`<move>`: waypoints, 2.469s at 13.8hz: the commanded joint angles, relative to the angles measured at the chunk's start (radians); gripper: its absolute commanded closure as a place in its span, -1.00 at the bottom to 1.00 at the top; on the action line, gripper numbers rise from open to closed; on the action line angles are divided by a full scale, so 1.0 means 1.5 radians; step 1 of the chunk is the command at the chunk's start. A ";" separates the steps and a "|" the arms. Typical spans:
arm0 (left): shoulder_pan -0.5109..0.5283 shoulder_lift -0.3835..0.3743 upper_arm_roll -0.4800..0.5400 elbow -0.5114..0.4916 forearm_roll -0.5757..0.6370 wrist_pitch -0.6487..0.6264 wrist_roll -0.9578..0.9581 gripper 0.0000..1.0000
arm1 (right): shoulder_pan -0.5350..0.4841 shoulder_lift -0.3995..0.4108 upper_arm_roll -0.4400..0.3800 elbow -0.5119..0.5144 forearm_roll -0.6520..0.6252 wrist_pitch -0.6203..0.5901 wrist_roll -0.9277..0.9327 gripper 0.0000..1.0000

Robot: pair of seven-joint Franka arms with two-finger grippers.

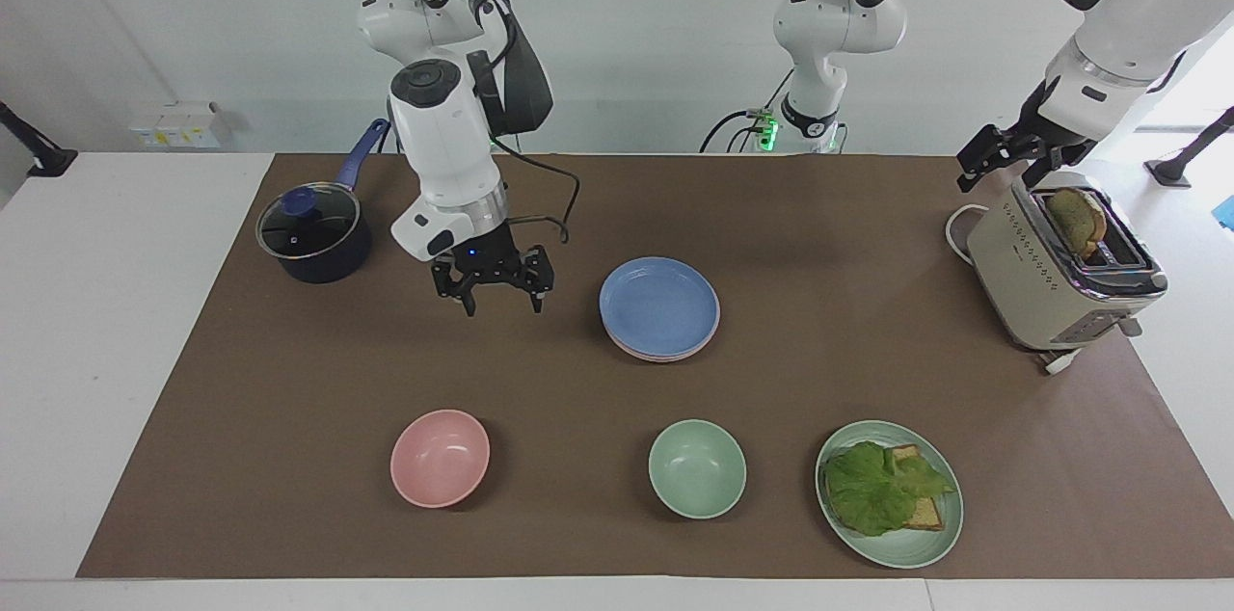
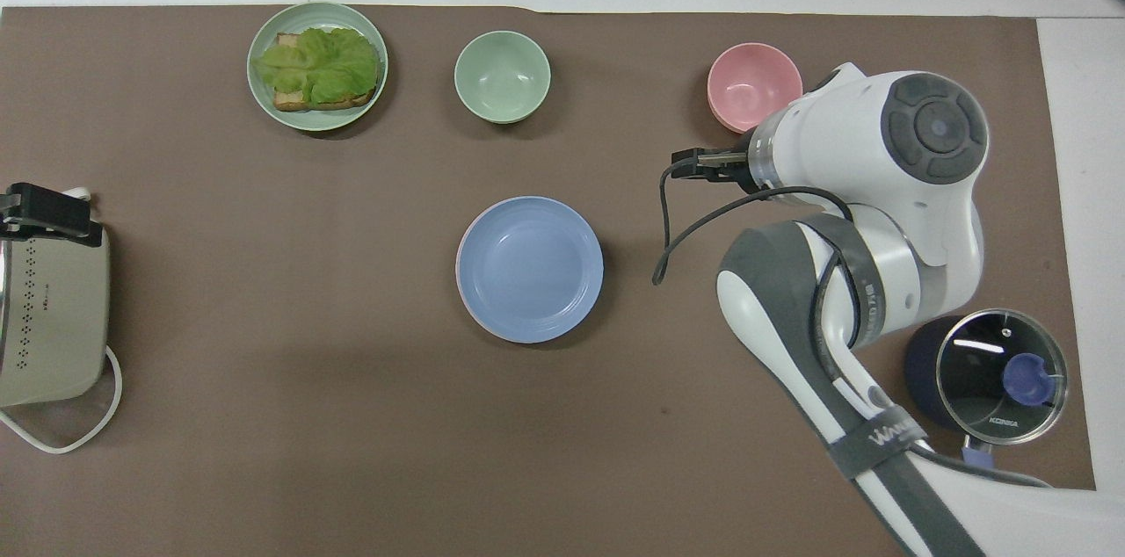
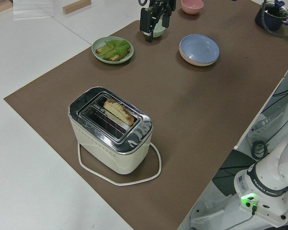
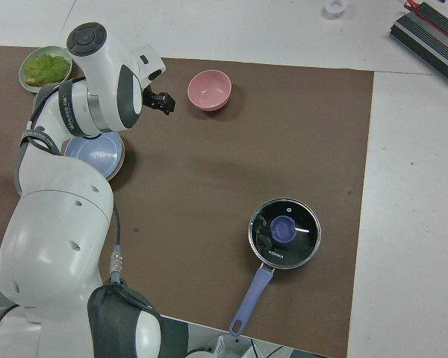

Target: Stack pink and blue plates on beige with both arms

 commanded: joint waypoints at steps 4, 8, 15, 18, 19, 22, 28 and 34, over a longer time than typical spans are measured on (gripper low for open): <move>0.003 -0.015 -0.003 -0.014 0.012 0.000 0.002 -1.00 | -0.058 -0.065 0.005 0.051 -0.021 -0.141 -0.015 -1.00; 0.003 -0.015 -0.003 -0.014 0.012 0.000 0.002 -1.00 | -0.106 -0.102 0.006 0.099 -0.021 -0.232 -0.053 -1.00; 0.004 -0.015 -0.003 -0.014 0.012 0.000 0.002 -1.00 | -0.131 -0.152 -0.007 0.146 -0.020 -0.373 -0.080 -1.00; 0.003 -0.015 -0.003 -0.014 0.012 0.000 0.002 -1.00 | -0.147 -0.176 -0.011 0.144 -0.020 -0.398 -0.080 -1.00; 0.003 -0.015 -0.003 -0.014 0.012 0.000 0.002 -1.00 | -0.162 -0.179 -0.012 0.144 -0.018 -0.409 -0.080 -1.00; 0.003 -0.015 -0.003 -0.014 0.012 0.000 0.002 -1.00 | -0.186 -0.188 -0.012 0.136 -0.007 -0.421 -0.078 -1.00; 0.003 -0.015 -0.003 -0.014 0.012 0.000 0.002 -1.00 | -0.185 -0.208 -0.013 0.092 -0.007 -0.392 -0.130 -1.00; 0.004 -0.015 -0.003 -0.014 0.012 0.000 0.002 -1.00 | -0.186 -0.208 -0.013 0.077 -0.008 -0.392 -0.157 -1.00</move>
